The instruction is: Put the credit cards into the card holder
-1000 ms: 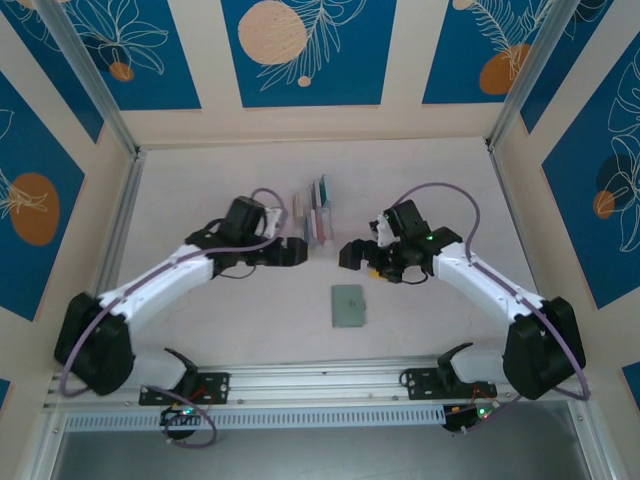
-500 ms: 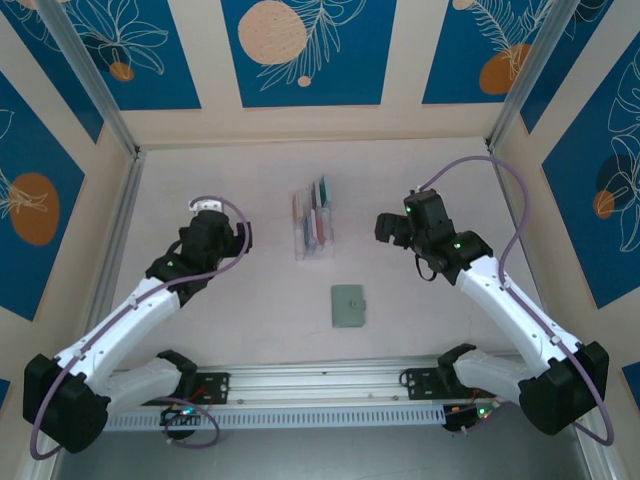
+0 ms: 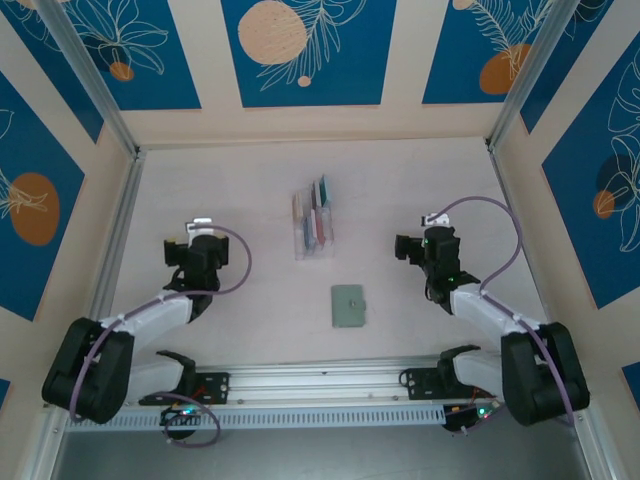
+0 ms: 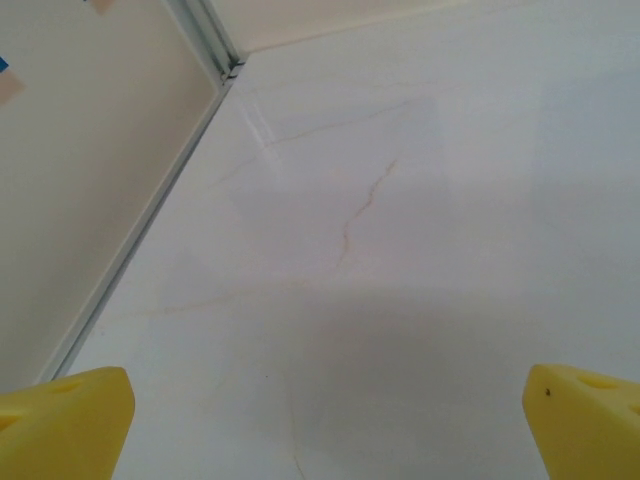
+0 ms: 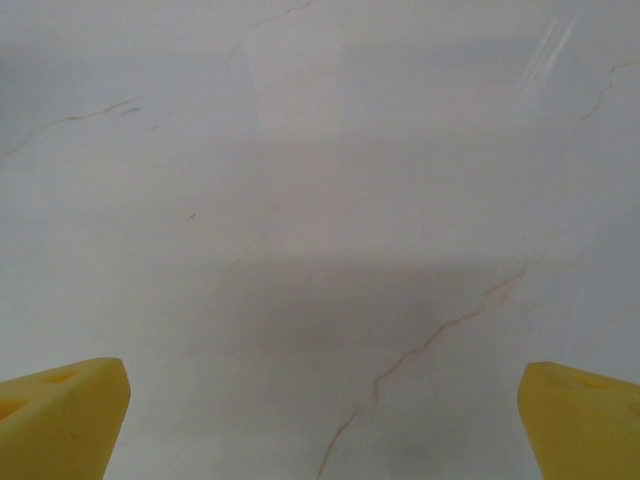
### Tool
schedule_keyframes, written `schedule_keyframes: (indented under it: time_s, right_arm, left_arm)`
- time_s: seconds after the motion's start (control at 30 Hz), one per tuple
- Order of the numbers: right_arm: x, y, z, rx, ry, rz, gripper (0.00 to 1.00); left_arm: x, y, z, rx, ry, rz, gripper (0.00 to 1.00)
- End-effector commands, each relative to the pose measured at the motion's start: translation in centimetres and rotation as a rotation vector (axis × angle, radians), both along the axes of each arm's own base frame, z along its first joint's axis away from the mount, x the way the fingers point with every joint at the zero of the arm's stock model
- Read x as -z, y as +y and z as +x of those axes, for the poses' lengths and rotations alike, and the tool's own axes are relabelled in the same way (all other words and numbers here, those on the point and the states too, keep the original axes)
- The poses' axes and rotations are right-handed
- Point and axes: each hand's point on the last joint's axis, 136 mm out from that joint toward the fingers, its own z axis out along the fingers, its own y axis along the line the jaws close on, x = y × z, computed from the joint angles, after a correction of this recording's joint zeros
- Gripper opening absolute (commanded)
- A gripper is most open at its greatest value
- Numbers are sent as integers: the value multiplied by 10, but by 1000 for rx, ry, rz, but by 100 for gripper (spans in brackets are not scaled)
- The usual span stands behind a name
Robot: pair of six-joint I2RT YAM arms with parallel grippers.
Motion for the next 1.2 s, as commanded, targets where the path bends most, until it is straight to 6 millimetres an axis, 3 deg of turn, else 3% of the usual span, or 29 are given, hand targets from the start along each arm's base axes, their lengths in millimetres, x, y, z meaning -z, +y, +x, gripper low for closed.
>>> schedule_keyframes:
  time_s: [0.0,0.1,0.17,0.3,0.37,0.43,0.6,0.83,1.17]
  right_arm:
    - [-35,-7,27,-9,-218,-4,99]
    - [-21,-19,38,20,-212,1,99]
    - [-19,-17,48,-7,-197,20,99]
    - [5,-11,57,-87,-167,99,99]
    - [7,-9,56,-103,-187,100,99]
    - [8,-9,56,-107,-172,110,99]
    - [9,-6,56,-141,-167,128,99]
    - [8,-4,56,-144,-174,114,99]
    - [8,-4,55,-145,-172,116,99]
  left_arm:
    - [-16,2,22,47,-129,-55,100]
    - [-8,17,29,28,-191,-80,100]
    - [-2,18,35,62,-200,-111,100]
    - [14,-3,37,216,-177,-158,100]
    - [16,2,38,206,-254,-149,100]
    - [22,4,34,198,-199,-183,100]
    - [25,2,47,224,-156,-202,100]
    - [29,-27,54,385,-92,-194,100]
    - [30,-30,55,407,-83,-200,100]
